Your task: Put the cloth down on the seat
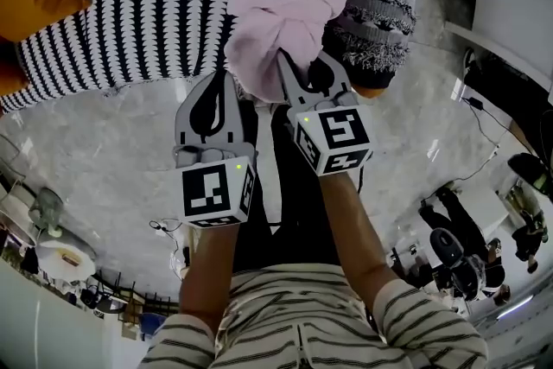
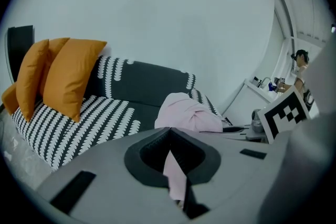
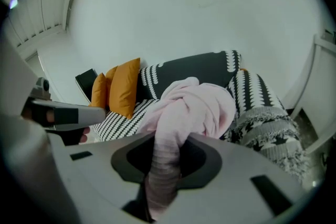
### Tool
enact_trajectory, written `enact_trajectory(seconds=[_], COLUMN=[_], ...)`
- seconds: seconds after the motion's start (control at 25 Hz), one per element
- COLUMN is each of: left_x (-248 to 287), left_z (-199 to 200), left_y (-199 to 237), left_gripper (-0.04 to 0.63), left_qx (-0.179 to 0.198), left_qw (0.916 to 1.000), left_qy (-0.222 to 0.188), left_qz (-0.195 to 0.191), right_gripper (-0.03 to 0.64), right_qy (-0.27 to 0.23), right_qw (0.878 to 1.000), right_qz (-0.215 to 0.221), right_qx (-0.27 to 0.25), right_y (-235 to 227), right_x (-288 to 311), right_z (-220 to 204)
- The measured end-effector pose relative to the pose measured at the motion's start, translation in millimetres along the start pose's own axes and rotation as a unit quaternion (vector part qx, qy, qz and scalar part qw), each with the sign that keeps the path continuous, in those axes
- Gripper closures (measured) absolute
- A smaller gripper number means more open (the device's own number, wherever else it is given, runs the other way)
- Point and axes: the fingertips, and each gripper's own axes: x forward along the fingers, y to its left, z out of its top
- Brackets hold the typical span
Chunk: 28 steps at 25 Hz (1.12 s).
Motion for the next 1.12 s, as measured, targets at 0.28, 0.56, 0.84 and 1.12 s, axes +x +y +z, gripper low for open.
enact_trajectory(seconds=[0.28,0.56,0.84,1.12], left_x=[20,33,-9,-19], left_z=[-11,-5,20,36], left_y=[-7,11,5,-4], left_gripper=[0.591,0.591,0.591,0.591], left_qx=[0.0,-0.008,-0.035,-0.033], left_qw=[0.9998,0.9998,0.9991,0.9991], left_qy=[0.017,0.02,0.023,0.027], left_qz=[0.004,0.005,-0.002,0.001], right_gripper=[0.514,0.512,0.512,0.511], right_qy=[0.018,0.035,0.053,0.051], right_qw=[1.0,0.999,0.998,0.998], right_qz=[-0.004,-0.002,-0.014,-0.022], right_qx=[0.004,-0.003,-0.015,-0.01], right_y=[-25,-19,5,4], right_x=[12,39,9,-1], right_z=[-11,-13,2,19])
